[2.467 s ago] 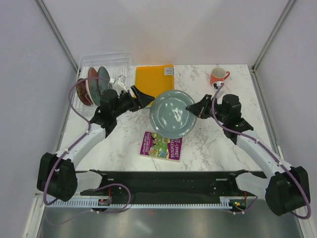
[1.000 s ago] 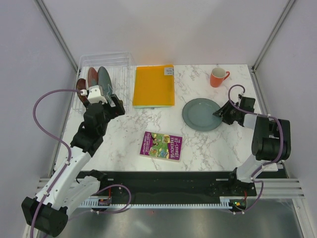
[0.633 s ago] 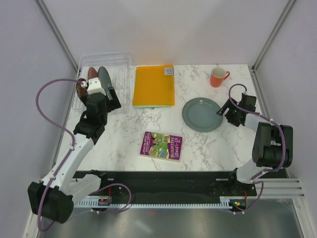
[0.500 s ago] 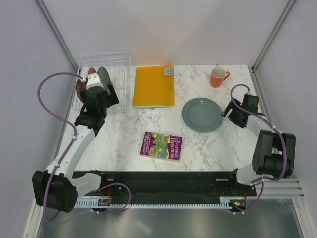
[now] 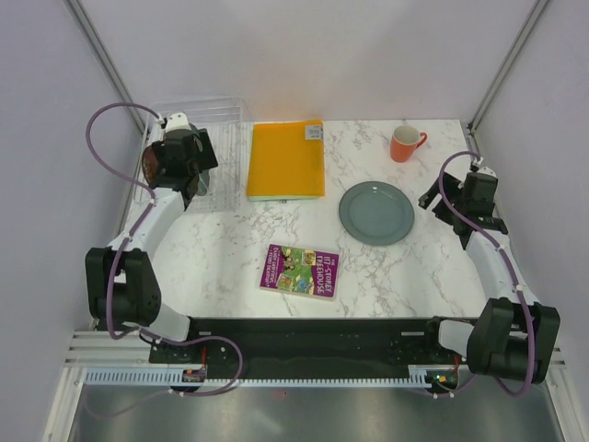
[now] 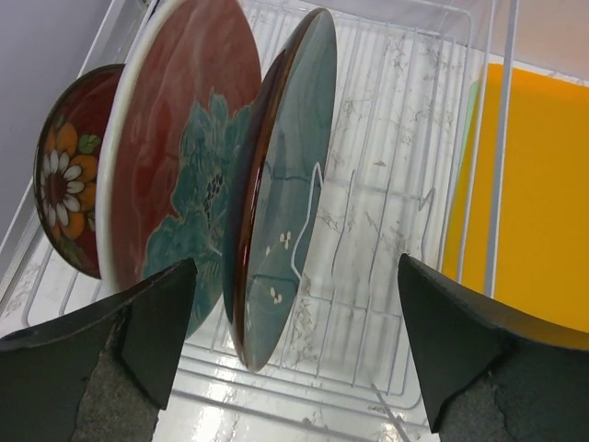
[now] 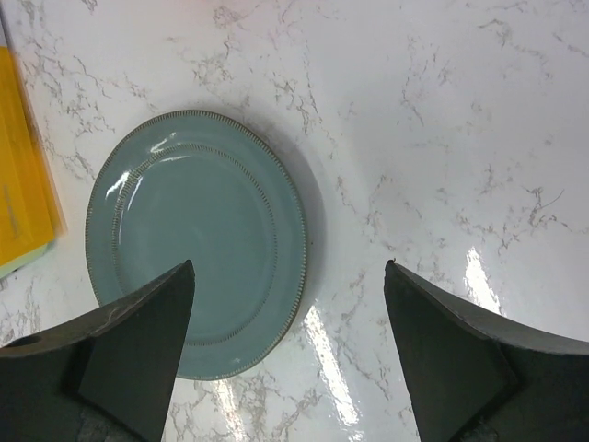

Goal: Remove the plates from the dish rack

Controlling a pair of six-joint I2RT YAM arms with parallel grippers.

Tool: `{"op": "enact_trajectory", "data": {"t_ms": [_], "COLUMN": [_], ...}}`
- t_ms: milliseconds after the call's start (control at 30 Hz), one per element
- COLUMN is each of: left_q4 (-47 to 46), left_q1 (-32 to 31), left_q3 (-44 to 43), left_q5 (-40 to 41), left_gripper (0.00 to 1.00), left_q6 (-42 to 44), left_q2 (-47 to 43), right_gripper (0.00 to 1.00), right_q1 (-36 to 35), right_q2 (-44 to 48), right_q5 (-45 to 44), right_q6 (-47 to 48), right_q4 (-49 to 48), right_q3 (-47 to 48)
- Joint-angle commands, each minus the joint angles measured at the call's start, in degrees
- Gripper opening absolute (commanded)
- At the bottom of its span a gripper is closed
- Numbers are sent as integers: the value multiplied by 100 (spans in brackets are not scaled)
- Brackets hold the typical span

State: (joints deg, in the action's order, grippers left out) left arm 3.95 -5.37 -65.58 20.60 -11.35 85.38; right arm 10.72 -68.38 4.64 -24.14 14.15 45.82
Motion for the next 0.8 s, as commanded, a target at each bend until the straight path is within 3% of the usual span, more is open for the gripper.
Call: {"op": "enact_trajectory", "data": {"t_ms": [0,100,267,433,467,500,533,767], "left_q4": [-359,-359,-526,-693,-719,-737,-755,-1412], "left_q1": [9,1,-17,-61,-78,-105,-122,-570], "left_q3": [-560,-868,-1202,-1080,-1053,-1036,-1027,-1062], "left_q5": [416,812,1349,1693,1710,1754,1789,2729], "left_gripper": [95,91,74,38,29,8,2,2], "left_q6": [379,563,854,1039,1108,1126,1127,2179], "left_q2": [513,935,1401,1420,1411,1402,1411,1464], "right_gripper": [90,90,90,90,89,90,90,89], "right_q1": [0,0,-9,0,0,0,-9,-9], "right_q2": [-70,-123,-246,-334,-343,-351,-360,-404], "right_q5": [168,177,204,274,283,291,309,309], "right_q6": [41,68,85,85,76,68,67,120], "right_q4": [88,62,-18,-53,-70,-88,-88,-79], "right_q3": [-47,-108,-188,-205,-223,-232,-232,-302]}}
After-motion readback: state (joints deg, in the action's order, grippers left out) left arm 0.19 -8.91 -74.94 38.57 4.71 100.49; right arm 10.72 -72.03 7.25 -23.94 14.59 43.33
